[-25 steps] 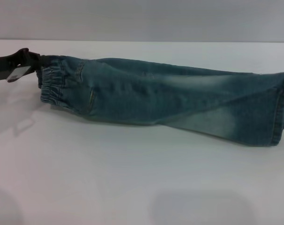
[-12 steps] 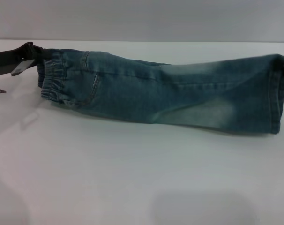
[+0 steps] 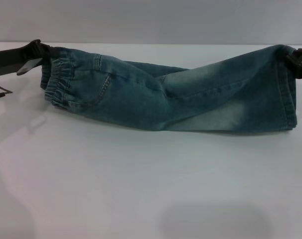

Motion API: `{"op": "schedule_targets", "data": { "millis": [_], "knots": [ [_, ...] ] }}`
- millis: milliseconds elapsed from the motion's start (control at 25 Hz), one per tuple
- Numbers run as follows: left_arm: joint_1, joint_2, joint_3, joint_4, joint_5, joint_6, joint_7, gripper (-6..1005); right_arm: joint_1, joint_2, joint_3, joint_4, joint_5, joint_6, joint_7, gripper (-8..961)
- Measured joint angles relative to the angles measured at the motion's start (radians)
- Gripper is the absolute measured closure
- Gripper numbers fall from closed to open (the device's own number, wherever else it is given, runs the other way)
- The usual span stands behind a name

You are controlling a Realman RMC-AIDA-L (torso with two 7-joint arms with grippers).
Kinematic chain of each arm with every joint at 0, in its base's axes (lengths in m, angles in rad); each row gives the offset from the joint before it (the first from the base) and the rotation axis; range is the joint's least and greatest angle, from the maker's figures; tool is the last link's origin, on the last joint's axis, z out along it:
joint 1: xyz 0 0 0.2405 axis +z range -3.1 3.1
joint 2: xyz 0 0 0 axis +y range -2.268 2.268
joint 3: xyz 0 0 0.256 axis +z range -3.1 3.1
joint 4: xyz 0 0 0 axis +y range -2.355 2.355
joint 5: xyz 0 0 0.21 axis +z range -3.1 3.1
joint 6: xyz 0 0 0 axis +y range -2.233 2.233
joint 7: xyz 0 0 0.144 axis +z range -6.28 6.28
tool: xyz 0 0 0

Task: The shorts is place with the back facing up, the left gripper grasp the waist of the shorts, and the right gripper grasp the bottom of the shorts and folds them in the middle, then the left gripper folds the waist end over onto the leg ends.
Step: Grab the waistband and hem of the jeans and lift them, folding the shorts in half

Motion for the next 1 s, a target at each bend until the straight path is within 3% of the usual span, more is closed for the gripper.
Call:
{"op": "schedule_targets", "data": {
  "millis": [360, 680, 1000],
  "knots": [
    [0.002, 0.004, 0.000, 0.001, 0.000, 0.025, -0.002, 869, -0.021, 0.003, 0.000, -0.005, 0.010, -0.064, -0.001, 934],
    [0.019, 0.010, -0.013, 0.006, -0.018, 0.046, 0.000, 866, -0.043, 0.025, 0.000, -0.016, 0.011, -0.155, -0.074, 931],
    [0.044, 0.013, -0.013, 0.008, -0.053, 0.045, 0.011, 864, -0.068, 0.026, 0.008, -0.022, 0.018, -0.189, -0.089, 929]
  ]
}}
